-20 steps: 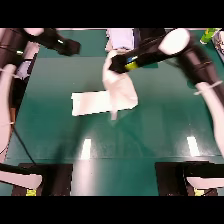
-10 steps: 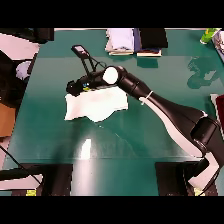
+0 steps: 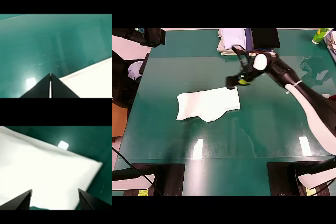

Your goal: Fold the shirts.

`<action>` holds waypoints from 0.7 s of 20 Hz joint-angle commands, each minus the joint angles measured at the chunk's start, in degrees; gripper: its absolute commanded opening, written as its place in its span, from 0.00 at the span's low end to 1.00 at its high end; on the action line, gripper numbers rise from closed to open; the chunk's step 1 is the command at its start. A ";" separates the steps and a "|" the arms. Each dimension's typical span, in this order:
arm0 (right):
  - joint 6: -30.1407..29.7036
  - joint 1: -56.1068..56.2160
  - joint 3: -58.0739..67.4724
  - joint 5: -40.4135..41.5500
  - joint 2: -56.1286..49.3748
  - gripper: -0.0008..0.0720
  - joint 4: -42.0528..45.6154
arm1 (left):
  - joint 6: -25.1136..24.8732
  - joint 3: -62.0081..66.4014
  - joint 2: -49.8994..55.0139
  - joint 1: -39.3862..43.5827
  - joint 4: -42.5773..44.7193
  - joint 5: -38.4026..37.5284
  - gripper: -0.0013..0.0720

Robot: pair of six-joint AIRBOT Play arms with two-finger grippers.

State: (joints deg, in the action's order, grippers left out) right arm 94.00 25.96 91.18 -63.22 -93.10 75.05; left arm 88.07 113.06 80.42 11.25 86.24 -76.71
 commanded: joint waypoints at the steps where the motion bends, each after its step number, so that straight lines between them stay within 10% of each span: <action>1: 3.58 -4.48 -3.96 -6.03 0.52 0.94 3.98 | -0.09 -0.02 0.09 0.02 -1.22 0.17 0.06; 14: 11.63 -0.72 10.60 -12.87 -18.62 0.90 -4.57 | -1.60 -0.02 0.09 0.00 -1.36 -3.85 0.06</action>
State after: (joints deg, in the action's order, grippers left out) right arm 104.42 24.23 99.13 -72.86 -108.14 70.74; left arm 86.94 113.06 80.47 11.25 84.90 -79.11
